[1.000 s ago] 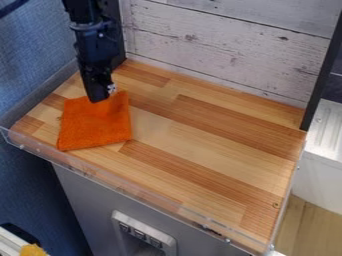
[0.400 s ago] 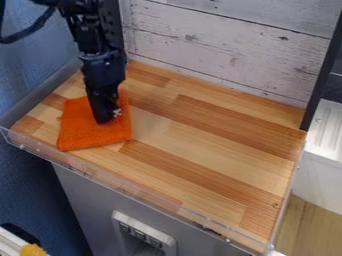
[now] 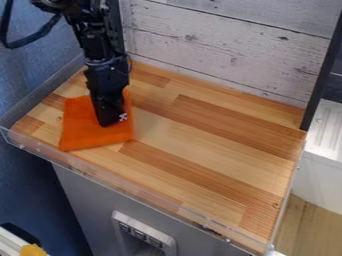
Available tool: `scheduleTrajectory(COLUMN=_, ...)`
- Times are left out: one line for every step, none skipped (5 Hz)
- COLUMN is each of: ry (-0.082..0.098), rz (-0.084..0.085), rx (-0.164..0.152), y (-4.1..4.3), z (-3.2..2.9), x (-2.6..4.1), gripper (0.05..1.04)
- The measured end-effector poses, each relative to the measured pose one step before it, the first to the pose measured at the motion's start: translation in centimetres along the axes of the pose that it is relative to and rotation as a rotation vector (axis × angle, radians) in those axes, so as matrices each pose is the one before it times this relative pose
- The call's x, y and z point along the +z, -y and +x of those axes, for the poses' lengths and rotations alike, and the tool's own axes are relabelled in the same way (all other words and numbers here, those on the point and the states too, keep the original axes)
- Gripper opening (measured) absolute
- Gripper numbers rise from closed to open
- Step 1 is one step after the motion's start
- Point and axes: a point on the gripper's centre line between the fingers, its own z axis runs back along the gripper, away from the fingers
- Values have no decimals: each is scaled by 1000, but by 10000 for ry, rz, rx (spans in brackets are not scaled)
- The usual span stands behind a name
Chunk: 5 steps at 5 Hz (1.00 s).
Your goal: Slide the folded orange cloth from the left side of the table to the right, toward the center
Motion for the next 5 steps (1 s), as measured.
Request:
scheduleTrajectory(ry=62, rz=8, rx=712, y=1024, z=1852, x=110, gripper=62)
scheduleTrajectory(ry=-49, rz=-85, rx=675, y=1591, z=1675, x=-46, gripper=62)
scheduleTrajectory(ry=29, rz=19, rx=758, y=1300, z=1210, x=-33, gripper=62)
scheduleTrajectory(ry=6, rz=-6, rx=676, y=1425, z=1221, x=-56, gripper=62)
scheduleTrajectory(ry=2, rz=7, rx=497, y=1191, z=569, x=-35, gripper=62)
